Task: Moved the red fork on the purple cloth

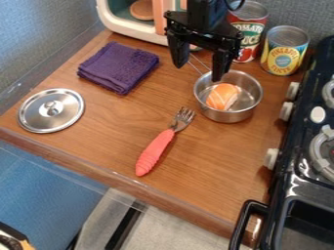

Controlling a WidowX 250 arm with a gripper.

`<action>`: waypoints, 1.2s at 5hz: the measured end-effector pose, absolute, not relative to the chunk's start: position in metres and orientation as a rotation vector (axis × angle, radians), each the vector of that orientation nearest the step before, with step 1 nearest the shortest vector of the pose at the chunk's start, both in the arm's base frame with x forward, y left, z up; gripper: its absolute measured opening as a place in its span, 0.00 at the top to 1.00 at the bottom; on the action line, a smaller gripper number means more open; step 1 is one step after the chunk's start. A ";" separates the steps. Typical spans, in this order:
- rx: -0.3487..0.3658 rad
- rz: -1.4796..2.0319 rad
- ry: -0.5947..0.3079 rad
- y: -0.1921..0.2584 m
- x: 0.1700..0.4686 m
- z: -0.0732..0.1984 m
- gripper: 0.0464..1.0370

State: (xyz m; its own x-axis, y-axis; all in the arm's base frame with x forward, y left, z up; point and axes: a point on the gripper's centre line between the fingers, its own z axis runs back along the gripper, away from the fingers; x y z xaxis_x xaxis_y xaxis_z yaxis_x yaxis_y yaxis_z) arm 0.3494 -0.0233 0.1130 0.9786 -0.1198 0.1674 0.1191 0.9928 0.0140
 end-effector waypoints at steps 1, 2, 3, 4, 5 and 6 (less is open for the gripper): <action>0.004 -0.122 -0.135 -0.023 0.346 0.101 0.04; 0.009 -0.153 -0.098 -0.011 0.321 0.078 0.04; -0.005 -0.179 -0.138 0.002 0.296 0.074 0.04; -0.003 -0.162 -0.140 0.013 0.277 0.062 0.04; -0.048 -0.143 -0.121 0.012 0.270 0.047 0.04; -0.098 -0.124 -0.087 0.008 0.271 0.027 0.04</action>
